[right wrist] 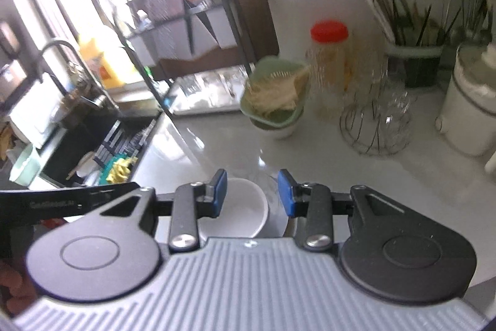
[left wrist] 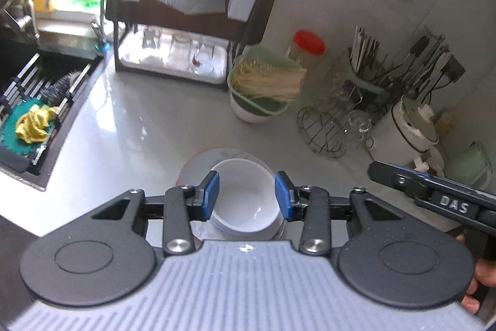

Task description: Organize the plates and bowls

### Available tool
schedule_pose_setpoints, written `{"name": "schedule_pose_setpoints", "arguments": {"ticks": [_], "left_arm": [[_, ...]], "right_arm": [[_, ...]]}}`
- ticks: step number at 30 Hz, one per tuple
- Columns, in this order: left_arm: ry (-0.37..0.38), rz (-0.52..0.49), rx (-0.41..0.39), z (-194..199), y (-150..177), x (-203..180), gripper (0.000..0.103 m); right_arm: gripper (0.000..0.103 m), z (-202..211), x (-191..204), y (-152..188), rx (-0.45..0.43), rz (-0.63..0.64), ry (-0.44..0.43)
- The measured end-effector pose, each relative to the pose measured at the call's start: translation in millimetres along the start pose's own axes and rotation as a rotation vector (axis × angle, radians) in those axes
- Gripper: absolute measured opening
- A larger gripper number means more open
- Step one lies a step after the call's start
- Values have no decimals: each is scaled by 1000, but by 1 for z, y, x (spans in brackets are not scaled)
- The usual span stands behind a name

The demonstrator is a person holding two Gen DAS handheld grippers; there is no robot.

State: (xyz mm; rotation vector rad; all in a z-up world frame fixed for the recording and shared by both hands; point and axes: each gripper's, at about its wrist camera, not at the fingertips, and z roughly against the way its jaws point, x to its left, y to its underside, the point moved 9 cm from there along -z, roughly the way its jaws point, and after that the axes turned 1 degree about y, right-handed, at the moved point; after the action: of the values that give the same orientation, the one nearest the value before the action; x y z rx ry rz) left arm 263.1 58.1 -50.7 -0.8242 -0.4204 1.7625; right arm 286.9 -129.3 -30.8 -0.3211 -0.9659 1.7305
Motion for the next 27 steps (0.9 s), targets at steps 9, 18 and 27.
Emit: {"name": "schedule_pose_setpoints", "arguments": {"ticks": [9,18,27], "left_arm": [[-40,-68,-82,57,37,-36,55],[-69,-80,-80,81,86,-49,86],[-71,-98,-65,92,124,-61,98]], "right_arm": [[39,73,1,13,-129,52,-8],[72,108,-13,51,-162,61,14],[103,132,-25,86,-177,68,60]]}}
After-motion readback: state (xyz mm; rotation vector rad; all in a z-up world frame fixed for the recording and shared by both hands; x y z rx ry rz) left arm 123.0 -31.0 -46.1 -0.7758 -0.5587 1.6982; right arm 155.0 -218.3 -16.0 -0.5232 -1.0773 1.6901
